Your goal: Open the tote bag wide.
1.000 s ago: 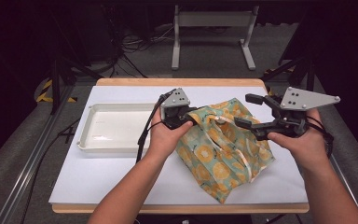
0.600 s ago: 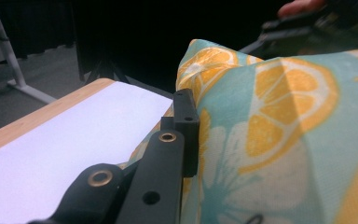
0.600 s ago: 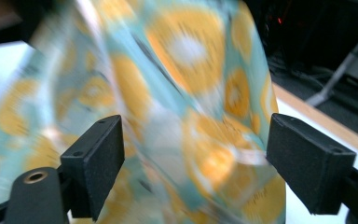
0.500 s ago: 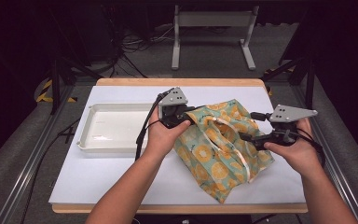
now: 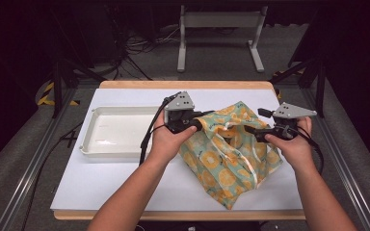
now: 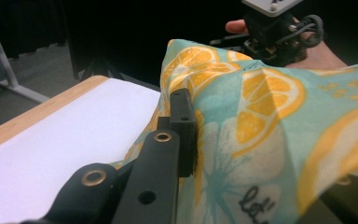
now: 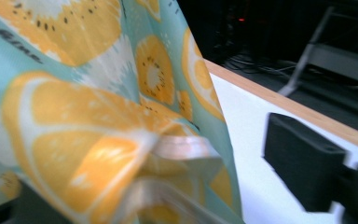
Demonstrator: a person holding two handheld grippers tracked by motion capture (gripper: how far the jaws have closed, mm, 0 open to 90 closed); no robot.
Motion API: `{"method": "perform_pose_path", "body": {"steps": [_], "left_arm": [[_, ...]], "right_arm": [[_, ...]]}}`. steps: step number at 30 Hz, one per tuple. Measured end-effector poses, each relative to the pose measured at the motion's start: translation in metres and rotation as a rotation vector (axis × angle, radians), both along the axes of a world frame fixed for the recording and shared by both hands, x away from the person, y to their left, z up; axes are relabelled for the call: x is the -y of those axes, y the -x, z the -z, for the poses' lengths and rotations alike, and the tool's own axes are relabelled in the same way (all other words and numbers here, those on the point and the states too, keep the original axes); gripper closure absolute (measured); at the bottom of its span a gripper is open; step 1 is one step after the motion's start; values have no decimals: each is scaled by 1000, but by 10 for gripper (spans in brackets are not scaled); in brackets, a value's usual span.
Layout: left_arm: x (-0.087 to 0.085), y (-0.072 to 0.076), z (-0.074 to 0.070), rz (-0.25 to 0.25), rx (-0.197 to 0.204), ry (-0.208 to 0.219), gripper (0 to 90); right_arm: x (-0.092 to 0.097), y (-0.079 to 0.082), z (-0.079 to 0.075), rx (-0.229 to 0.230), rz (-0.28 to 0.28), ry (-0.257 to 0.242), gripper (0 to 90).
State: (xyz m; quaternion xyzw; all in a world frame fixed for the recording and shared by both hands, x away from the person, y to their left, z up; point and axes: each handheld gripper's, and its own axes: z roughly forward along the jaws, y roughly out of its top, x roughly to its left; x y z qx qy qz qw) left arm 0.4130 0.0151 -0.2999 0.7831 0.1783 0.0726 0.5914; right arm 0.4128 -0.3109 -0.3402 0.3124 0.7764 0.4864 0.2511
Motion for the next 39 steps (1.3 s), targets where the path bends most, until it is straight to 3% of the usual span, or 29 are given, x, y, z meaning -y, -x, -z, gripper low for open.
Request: {"method": "perform_pose_path", "body": {"steps": [3, 4, 5, 7, 10, 15, 22, 29, 39], "left_arm": [[1, 1, 0, 7, 4, -4, 857], [1, 0, 0, 8, 8, -9, 856], [-1, 0, 0, 1, 11, -12, 854], [-4, -2, 1, -11, 11, -13, 852], [-7, -5, 2, -24, 5, -10, 849], [-14, -13, 7, -59, 6, -40, 839], [-22, -28, 22, -135, -26, -94, 859], [-29, -35, 30, -182, -48, -98, 880], [-33, -40, 38, -259, -44, -131, 896]], "right_arm": [[0, -8, 0, -22, -51, -40, 426], [0, -9, 0, -18, -52, -41, 506], [2, -10, -3, -27, -75, -57, 687], [5, -10, -7, -36, -100, -82, 822], [6, -9, -11, -41, -111, -77, 880], [12, -7, -19, -52, -103, -75, 891], [23, -12, -21, -68, -66, -93, 891], [31, -16, -21, -82, -45, -124, 891], [37, -22, -16, -89, -31, -138, 890]]}}
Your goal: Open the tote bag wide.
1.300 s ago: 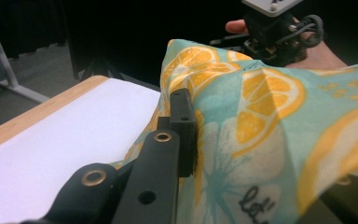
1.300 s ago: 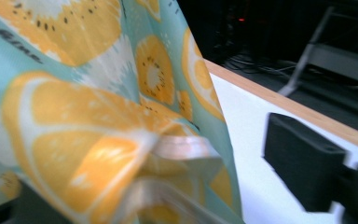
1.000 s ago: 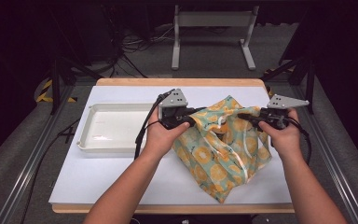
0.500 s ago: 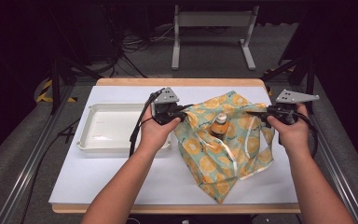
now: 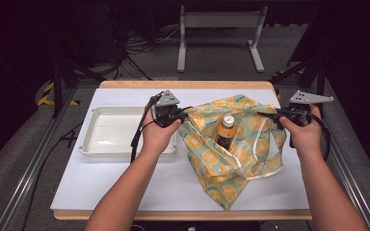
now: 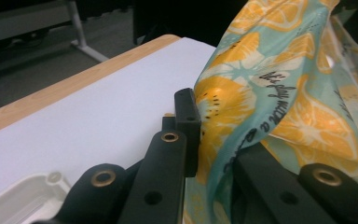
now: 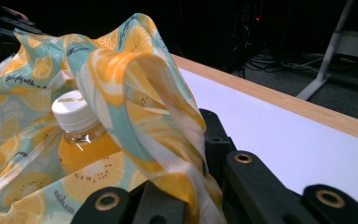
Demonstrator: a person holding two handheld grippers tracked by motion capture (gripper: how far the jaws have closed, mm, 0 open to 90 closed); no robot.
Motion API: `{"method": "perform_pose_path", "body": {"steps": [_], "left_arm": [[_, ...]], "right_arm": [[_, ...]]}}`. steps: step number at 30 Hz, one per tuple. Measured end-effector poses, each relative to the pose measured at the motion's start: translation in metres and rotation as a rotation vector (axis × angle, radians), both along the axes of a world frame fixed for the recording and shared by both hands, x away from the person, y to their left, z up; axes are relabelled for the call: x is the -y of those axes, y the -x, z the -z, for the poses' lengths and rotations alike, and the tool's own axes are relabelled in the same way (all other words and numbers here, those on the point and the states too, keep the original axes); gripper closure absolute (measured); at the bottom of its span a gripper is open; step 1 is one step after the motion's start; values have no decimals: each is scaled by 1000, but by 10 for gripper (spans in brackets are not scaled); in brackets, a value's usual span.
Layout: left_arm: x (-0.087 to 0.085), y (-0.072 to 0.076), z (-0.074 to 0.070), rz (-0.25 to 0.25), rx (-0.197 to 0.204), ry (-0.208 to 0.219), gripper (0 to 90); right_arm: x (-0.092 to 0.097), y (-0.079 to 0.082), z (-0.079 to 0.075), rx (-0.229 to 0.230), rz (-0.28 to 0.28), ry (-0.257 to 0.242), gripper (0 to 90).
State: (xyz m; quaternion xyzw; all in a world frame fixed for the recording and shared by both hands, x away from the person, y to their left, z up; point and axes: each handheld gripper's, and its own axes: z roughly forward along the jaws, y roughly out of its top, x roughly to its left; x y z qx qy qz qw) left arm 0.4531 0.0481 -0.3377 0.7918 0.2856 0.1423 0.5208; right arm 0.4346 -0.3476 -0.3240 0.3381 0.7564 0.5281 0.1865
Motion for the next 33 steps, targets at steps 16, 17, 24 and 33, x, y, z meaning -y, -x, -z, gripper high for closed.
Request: {"method": "perform_pose_path", "body": {"steps": [16, 17, 24, 33], "left_arm": [[6, -12, 25, -26, -44, -33, 894], [6, -12, 25, -26, -44, -33, 894], [11, -13, 39, -32, -75, -66, 893], [13, -17, 53, -30, -129, -75, 893]], "right_arm": [[-1, -19, 25, -62, 54, 51, 890], [-1, -19, 25, -62, 54, 51, 890], [2, -24, 41, -91, 77, 57, 890], [2, -28, 57, -119, 90, 96, 889]]}}
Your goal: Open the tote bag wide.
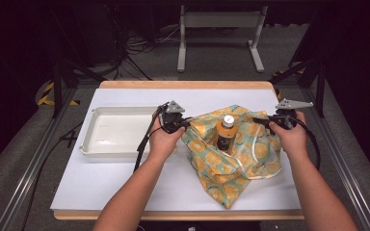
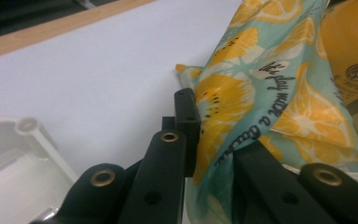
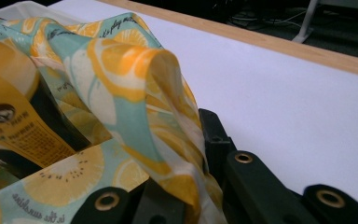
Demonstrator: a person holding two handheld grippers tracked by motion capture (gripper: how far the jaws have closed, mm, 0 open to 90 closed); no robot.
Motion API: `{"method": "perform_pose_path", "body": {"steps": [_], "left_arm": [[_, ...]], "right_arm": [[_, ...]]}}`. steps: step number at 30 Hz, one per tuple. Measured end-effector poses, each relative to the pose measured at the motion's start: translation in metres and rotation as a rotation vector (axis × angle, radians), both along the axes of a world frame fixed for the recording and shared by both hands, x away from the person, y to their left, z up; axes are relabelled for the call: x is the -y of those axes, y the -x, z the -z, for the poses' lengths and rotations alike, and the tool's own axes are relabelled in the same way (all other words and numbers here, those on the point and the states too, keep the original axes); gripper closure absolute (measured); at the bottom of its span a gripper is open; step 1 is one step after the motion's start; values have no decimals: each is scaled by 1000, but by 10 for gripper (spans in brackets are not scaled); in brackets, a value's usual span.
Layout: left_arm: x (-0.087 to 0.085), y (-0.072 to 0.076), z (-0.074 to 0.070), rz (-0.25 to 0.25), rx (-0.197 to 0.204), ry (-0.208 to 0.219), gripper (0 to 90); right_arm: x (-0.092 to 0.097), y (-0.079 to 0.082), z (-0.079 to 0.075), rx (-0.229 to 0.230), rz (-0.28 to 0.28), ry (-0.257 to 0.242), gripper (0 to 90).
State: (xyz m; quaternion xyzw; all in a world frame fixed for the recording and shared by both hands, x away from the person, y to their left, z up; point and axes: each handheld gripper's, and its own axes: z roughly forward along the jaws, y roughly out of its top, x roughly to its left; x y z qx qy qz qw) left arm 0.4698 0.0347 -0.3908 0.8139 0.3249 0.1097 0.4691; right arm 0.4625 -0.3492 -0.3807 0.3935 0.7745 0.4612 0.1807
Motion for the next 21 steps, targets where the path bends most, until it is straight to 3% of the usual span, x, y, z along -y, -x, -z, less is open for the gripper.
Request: {"method": "perform_pose_path", "body": {"steps": [6, 8, 21], "left_arm": [[3, 0, 7, -1, -41, -43, 891], [2, -1, 14, 3, -75, -65, 891], [5, -5, 28, 14, -179, -110, 883]], "right_arm": [[0, -1, 12, -35, 6, 15, 889], [1, -1, 17, -48, 6, 29, 887], [10, 0, 39, -131, 2, 56, 876]]}}
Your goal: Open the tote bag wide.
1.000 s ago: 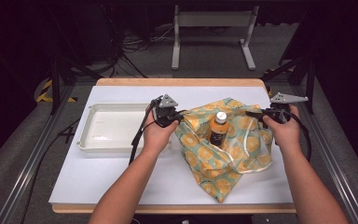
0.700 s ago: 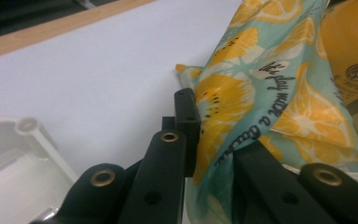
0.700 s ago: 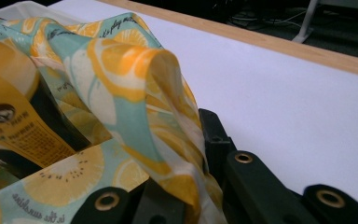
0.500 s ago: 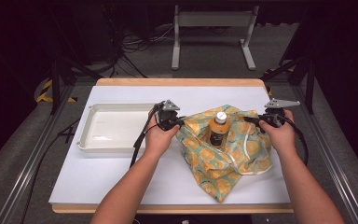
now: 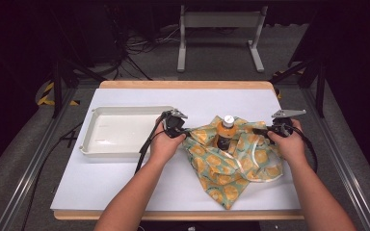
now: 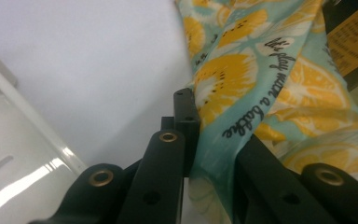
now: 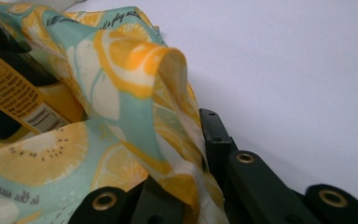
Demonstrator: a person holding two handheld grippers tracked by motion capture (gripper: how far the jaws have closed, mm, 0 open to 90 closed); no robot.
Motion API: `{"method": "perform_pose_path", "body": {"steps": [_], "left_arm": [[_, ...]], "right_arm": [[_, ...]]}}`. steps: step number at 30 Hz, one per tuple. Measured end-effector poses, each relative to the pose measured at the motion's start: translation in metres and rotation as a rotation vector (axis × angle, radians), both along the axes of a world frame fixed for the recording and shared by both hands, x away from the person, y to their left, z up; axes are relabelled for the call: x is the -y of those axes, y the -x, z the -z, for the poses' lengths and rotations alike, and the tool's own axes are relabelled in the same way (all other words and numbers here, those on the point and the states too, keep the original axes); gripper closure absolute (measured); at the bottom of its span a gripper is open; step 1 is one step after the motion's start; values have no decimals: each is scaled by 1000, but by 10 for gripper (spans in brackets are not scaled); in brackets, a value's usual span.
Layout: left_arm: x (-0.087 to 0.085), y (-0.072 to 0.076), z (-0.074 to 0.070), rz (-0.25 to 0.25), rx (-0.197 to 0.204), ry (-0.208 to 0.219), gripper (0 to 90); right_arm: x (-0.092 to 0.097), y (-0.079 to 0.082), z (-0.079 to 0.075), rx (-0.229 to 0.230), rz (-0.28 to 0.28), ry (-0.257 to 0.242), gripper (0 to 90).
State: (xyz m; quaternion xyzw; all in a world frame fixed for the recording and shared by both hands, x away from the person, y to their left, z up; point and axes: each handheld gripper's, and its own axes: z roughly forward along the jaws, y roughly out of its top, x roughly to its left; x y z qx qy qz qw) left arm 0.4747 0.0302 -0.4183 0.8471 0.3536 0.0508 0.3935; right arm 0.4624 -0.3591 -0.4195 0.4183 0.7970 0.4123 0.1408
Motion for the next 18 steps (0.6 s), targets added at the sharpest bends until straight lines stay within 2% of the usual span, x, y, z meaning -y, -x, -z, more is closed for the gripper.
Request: {"method": "perform_pose_path", "body": {"steps": [5, 10, 13, 18], "left_arm": [[2, 0, 3, 19, -20, -16, 879], [3, 0, 5, 21, -29, -26, 879], [1, 0, 4, 23, -30, -16, 875], [-1, -1, 2, 18, -32, 10, 859]], "right_arm": [[3, 1, 4, -27, -2, 5, 873], [4, 4, 4, -31, -3, 0, 845], [6, 7, 0, -17, -12, -15, 789], [10, 20, -20, 64, -34, -41, 603]]}}
